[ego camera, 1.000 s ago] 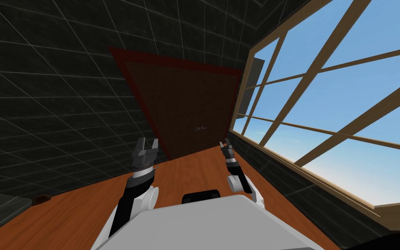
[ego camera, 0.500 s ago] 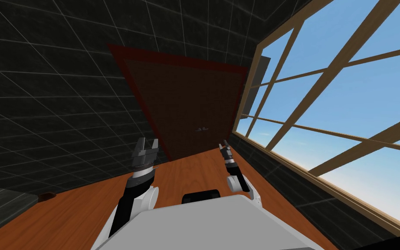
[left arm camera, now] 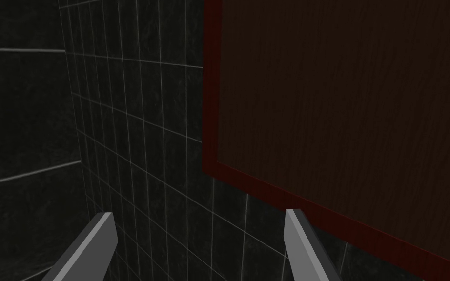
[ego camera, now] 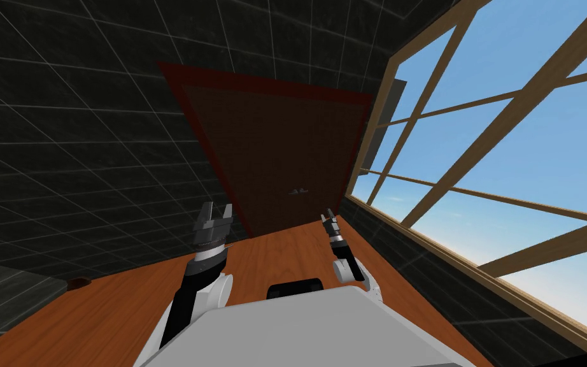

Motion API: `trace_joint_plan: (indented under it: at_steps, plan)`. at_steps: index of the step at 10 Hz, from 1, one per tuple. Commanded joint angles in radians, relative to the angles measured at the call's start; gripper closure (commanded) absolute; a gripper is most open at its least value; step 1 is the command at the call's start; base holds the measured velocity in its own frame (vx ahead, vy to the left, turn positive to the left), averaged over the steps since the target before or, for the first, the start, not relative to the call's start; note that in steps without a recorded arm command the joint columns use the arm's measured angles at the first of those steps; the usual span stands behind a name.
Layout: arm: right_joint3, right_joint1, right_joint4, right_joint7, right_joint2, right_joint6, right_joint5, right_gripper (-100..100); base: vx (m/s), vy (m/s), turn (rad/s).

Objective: Pull the door open

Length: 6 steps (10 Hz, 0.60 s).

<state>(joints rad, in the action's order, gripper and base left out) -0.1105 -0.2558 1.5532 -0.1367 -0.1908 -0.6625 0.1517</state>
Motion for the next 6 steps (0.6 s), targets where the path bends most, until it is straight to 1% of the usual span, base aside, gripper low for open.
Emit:
trace_joint_plan:
  at_steps: [1,6]
  plan:
    - [-0.004,0.010,-0.036,0.000,-0.009,-0.008,0.009,-100,0.108,-0.005,0.055]
    - [-0.017,0.049,-0.163,-0.001,-0.034,-0.038,0.036,-100,0.104,0.000,0.062]
